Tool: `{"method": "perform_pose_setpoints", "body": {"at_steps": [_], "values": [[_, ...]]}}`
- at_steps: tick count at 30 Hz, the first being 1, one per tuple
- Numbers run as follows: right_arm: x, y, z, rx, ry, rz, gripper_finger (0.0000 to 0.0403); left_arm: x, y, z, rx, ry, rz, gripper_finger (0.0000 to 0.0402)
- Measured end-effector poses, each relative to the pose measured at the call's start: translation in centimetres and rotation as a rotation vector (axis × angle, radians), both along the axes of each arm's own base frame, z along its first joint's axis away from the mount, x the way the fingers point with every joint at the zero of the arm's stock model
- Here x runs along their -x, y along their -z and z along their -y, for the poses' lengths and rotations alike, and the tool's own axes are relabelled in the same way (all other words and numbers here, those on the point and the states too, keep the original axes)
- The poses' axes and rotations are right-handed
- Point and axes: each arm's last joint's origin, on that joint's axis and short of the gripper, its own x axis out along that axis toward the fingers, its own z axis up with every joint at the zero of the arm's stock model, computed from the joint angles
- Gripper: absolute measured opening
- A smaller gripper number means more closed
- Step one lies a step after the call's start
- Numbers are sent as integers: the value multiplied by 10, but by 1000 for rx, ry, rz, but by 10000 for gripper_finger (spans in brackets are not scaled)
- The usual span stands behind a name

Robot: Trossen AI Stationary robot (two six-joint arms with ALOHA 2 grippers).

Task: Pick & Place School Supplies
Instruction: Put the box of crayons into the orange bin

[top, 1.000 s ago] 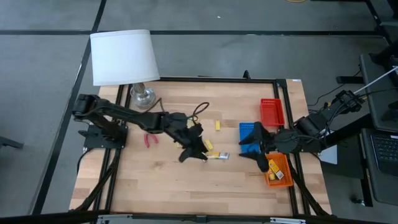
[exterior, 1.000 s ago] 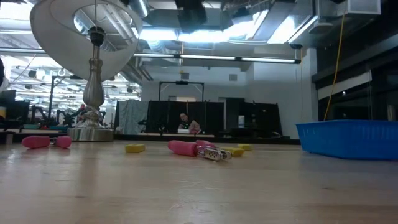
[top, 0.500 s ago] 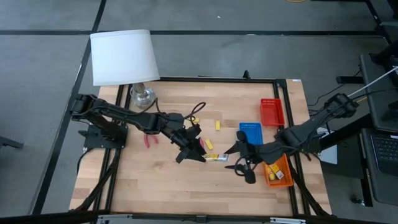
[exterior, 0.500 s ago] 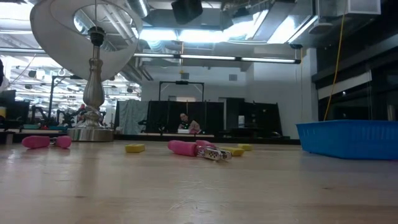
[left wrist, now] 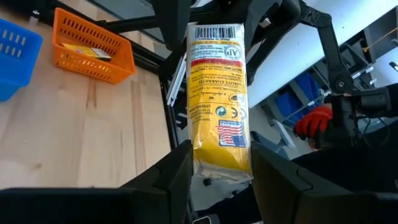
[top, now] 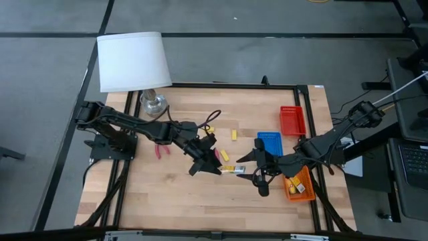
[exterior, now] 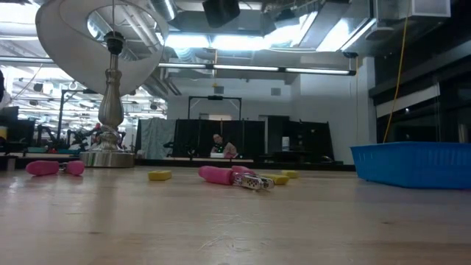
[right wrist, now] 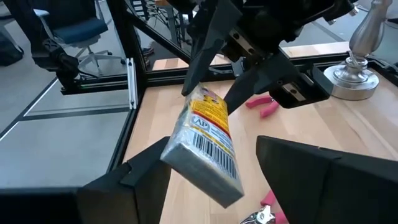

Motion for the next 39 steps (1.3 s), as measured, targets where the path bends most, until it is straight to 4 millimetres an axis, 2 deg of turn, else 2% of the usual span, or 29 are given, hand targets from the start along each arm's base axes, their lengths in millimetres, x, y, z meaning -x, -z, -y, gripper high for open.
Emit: {"method": "perform_pose_setpoints", "body": {"at_steps": [5, 13, 16, 20, 23, 27, 30, 34, 39], "values": [[0, 0, 0, -3, -8, -1, 216, 0, 1, 0, -1, 1, -6, 141], [0, 0, -1, 20, -36, -2, 122, 0, 1, 0, 6, 0, -11, 141], [0, 0, -1, 24, -41, -1, 100, 0, 0, 0, 18, -1, -15, 141], [0, -1, -1, 15, -39, 7, 91, 0, -1, 0, 66, -9, -31, 153], [-1, -3, -2, -4, -37, 27, 89, -1, -6, 0, 170, -10, -37, 177], [-2, -9, -3, -26, -46, 69, 88, 0, -21, 3, 321, 102, 8, 218], [-2, -9, -3, -8, -54, 78, 87, 3, -28, 4, 365, 183, 28, 245], [-1, -6, -3, -8, -46, 49, 83, 10, -29, 5, 333, 206, -33, 266], [9, 5, -12, -43, -65, -62, 58, 28, -4, 11, 155, 99, -293, 269]]}}
